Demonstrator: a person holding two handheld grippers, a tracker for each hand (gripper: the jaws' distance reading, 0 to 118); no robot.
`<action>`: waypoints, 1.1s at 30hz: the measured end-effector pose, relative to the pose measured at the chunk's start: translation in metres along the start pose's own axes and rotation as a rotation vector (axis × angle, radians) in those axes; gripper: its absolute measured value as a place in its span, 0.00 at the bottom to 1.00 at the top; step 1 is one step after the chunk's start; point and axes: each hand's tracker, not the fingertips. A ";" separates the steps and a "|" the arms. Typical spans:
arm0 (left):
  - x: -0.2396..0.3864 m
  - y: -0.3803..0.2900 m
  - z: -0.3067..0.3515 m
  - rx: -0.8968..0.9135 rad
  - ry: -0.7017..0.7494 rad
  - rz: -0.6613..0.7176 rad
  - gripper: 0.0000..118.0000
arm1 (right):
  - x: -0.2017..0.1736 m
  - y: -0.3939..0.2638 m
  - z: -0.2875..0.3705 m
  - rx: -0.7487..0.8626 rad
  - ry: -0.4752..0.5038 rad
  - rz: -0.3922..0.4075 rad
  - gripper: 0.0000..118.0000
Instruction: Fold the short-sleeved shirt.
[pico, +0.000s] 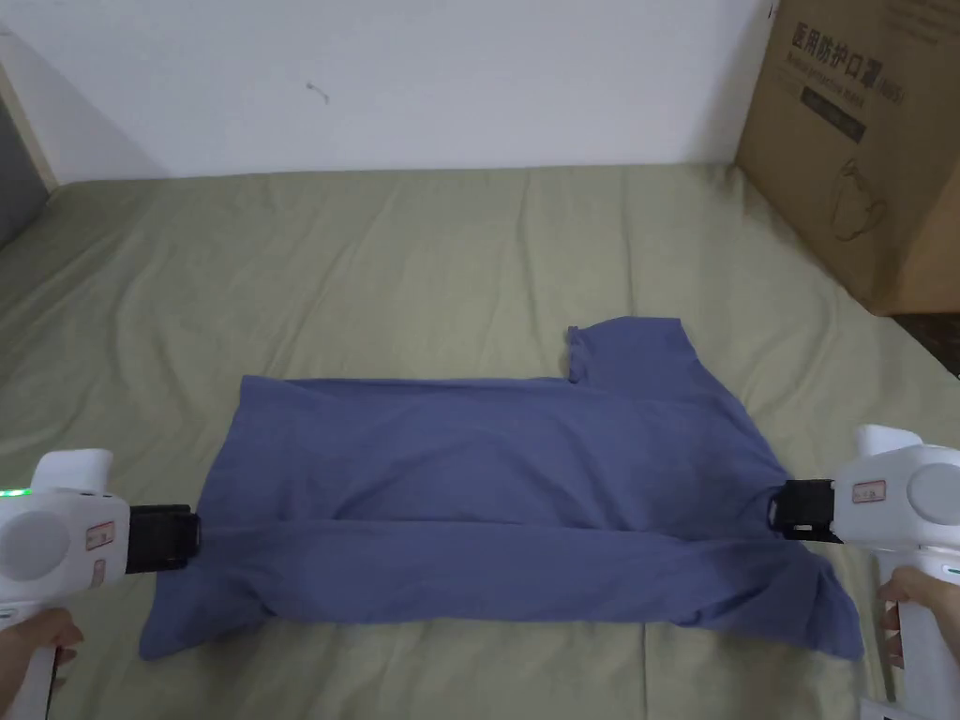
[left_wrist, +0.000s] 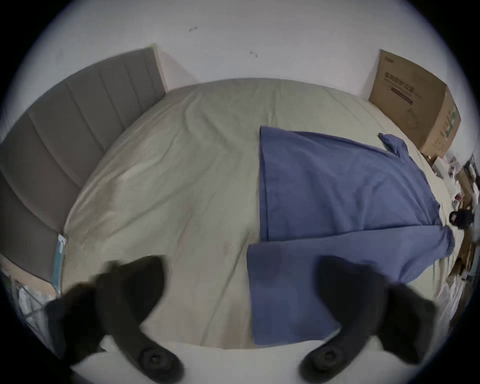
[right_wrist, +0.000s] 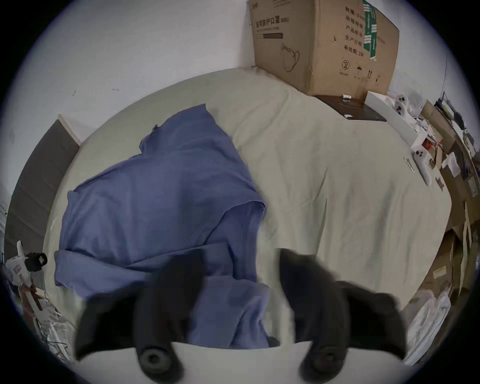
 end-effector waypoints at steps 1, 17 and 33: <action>-0.003 -0.003 0.010 0.040 -0.021 0.023 0.97 | 0.001 -0.001 0.004 0.012 0.010 -0.008 0.64; 0.011 -0.082 0.074 0.096 -0.128 0.053 0.00 | -0.036 -0.088 0.053 0.026 0.152 0.051 0.00; 0.008 -0.068 -0.007 -0.067 -0.058 0.090 0.42 | -0.005 -0.110 0.062 -0.007 0.101 -0.059 0.00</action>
